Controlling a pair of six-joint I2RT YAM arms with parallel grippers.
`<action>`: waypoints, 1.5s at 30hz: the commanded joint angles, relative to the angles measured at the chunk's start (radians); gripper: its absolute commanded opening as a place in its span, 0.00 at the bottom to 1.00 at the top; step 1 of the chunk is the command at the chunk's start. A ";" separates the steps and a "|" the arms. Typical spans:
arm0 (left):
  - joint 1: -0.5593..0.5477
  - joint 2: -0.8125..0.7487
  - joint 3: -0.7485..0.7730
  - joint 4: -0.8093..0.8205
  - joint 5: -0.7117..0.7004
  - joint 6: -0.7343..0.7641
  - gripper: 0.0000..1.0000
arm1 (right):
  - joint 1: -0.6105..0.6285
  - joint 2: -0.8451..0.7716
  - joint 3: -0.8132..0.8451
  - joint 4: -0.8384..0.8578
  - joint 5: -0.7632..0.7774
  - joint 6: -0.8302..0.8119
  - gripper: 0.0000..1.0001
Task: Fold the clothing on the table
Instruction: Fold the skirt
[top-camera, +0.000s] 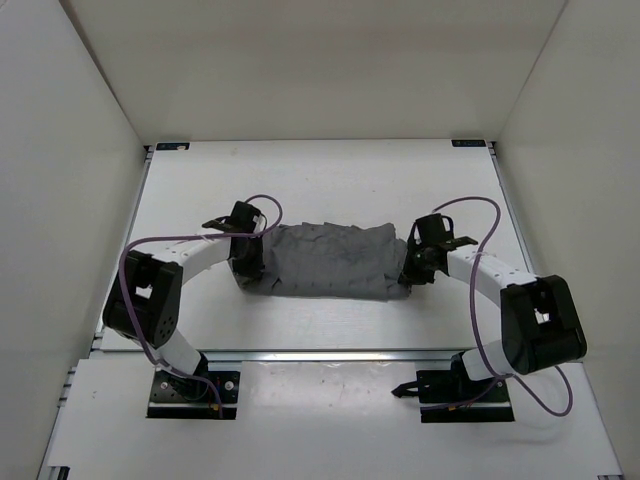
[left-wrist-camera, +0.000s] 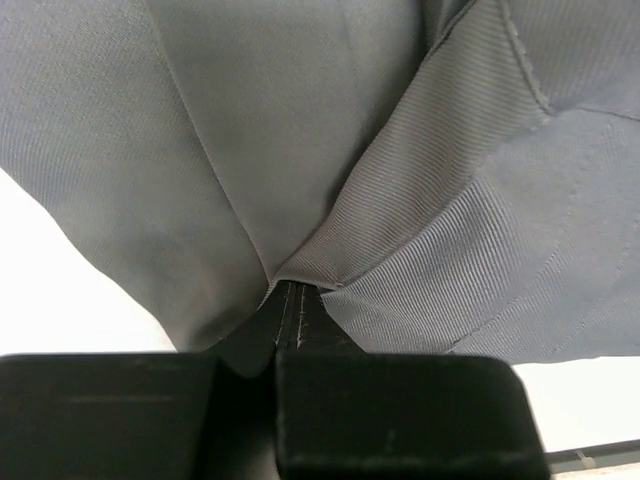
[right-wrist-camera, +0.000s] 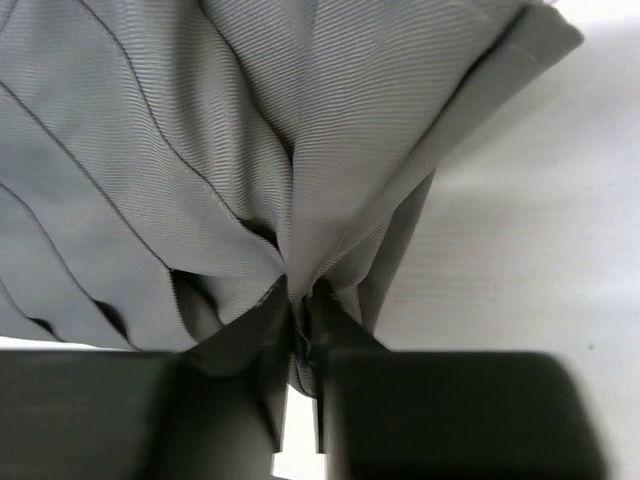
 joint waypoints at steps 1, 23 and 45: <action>0.004 0.002 -0.003 0.007 0.000 -0.009 0.00 | -0.032 0.002 0.014 0.058 -0.002 -0.005 0.05; -0.161 0.336 0.263 0.143 0.318 -0.136 0.00 | 0.220 -0.009 0.386 0.189 -0.267 -0.152 0.00; -0.066 0.202 0.095 0.235 0.484 -0.188 0.00 | 0.353 0.293 0.624 0.223 -0.421 -0.087 0.48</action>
